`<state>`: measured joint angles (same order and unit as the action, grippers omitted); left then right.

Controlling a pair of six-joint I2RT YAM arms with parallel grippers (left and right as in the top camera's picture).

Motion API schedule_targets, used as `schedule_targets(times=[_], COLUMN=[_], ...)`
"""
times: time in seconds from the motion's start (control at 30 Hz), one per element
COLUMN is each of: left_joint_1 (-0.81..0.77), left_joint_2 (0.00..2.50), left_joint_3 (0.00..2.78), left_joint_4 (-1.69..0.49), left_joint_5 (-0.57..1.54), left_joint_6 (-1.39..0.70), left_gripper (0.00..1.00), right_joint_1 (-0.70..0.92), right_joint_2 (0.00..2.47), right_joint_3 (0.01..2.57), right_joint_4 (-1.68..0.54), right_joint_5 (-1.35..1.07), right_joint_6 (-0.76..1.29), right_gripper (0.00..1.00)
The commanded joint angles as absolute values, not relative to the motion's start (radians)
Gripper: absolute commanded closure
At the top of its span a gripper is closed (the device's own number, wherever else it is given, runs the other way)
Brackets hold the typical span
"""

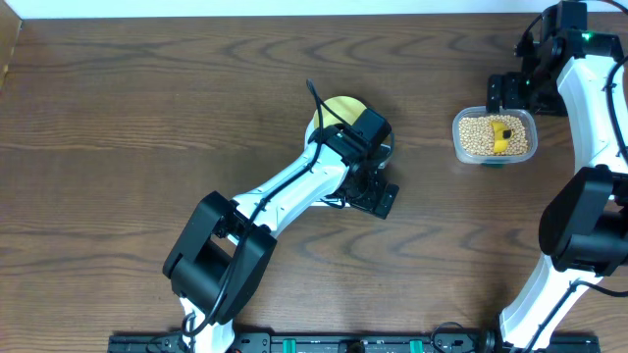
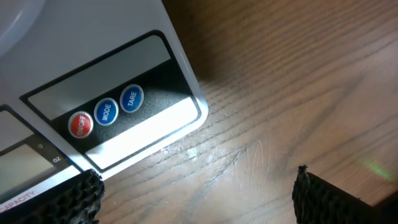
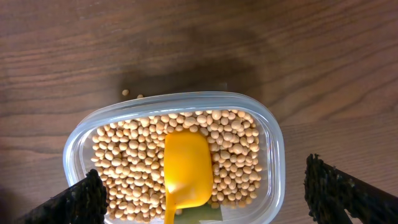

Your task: Scoop item into bowl and weigh 50g on scale

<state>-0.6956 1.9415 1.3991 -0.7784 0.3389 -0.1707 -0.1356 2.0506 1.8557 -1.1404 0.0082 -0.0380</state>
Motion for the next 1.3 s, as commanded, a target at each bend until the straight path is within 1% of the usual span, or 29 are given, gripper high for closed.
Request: schedule_targets(times=[0.0, 0.2, 0.4, 0.5, 0.63, 0.97, 1.27], left_joint_1=[-0.695, -0.694, -0.725, -0.730, -0.738, -0.746, -0.797], left_joint_2=[1.955, 1.955, 2.013, 2.072, 2.134, 2.144, 2.143], left_joint_3=[1.433, 1.439, 1.510, 1.575, 1.637, 1.640, 1.644], left_joint_4=[-0.804, -0.860, -0.875, -0.883, -0.951, -0.953, -0.954], left_joint_5=[0.339, 0.244, 0.046, 0.060, 0.063, 0.059, 0.067], left_joint_6=[-0.111, -0.062, -0.021, -0.014, -0.003, -0.004, 0.004], left_gripper=[0.02, 0.02, 0.02, 0.02, 0.02, 0.02, 0.02], right_joint_1=[-0.137, -0.137, -0.137, -0.137, -0.137, -0.137, -0.137], right_joint_2=[2.056, 2.056, 2.056, 2.056, 2.056, 2.056, 2.056], right_joint_3=[1.870, 1.870, 1.870, 1.870, 1.870, 1.870, 1.870], right_joint_4=[-1.141, -1.141, -1.141, -1.141, -1.141, -1.141, -1.141], right_joint_5=[0.017, 0.017, 0.017, 0.017, 0.017, 0.017, 0.017], right_joint_6=[-0.042, -0.042, -0.042, -0.042, -0.042, -0.042, -0.042], right_gripper=[0.01, 0.01, 0.01, 0.01, 0.01, 0.01, 0.01])
